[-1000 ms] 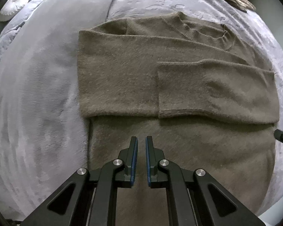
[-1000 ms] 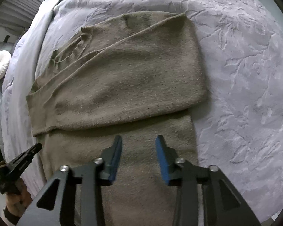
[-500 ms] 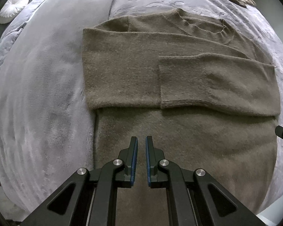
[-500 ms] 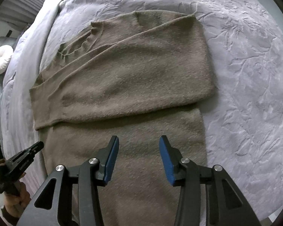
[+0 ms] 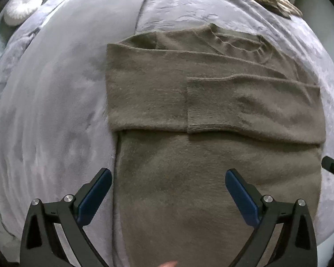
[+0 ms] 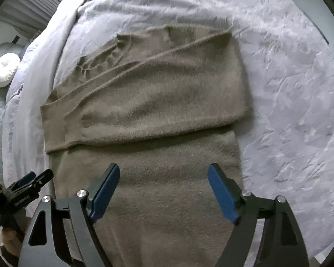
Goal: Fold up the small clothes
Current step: 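Open both tools and lift them off the folded sweater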
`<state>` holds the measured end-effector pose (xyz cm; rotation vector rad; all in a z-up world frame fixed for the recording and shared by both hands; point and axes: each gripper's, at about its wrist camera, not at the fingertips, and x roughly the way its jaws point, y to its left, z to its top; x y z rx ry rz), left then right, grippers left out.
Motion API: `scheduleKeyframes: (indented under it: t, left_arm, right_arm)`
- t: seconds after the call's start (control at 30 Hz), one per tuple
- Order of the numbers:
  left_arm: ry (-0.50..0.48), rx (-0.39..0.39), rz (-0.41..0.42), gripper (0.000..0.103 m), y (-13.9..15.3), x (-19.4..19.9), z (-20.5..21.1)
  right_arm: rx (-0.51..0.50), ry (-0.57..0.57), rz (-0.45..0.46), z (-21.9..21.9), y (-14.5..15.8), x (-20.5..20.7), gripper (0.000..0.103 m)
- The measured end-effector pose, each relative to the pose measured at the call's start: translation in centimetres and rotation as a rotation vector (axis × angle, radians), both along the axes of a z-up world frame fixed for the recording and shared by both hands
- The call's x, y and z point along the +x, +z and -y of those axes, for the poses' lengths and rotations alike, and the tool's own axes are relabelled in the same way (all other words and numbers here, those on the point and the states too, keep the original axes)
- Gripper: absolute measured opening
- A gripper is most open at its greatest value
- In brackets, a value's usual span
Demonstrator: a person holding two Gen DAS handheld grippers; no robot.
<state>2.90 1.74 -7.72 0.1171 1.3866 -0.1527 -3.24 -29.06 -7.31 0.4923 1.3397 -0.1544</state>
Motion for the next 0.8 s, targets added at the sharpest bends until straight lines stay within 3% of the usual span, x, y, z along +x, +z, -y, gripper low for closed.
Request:
scheduleKeyframes:
  t: [0.1,0.17,0.4,0.8]
  left_arm:
    - [-0.008,0.029,0.001,0.102,0.0,-0.1,0.0]
    - [-0.024,0.038,0.004,0.102,0.2,-0.5,0.0]
    - [-0.062,0.019,0.0,0.102,1.0,-2.1,-0.1]
    - [-0.115,0.027,-0.032,0.102,0.8,-3.8,-0.5]
  right_arm:
    - [-0.016,0.029,0.037,-0.5,0.9,-0.4,0.09]
    - [-0.013,0.053,0.045,-0.9,1.2,-0.6,0.103]
    - [0.046,0.087,0.021,-1.8,1.2,-1.6,0.103]
    - [0.137,-0.005,-0.049,-0.5,-0.3,-3.6,0.103]
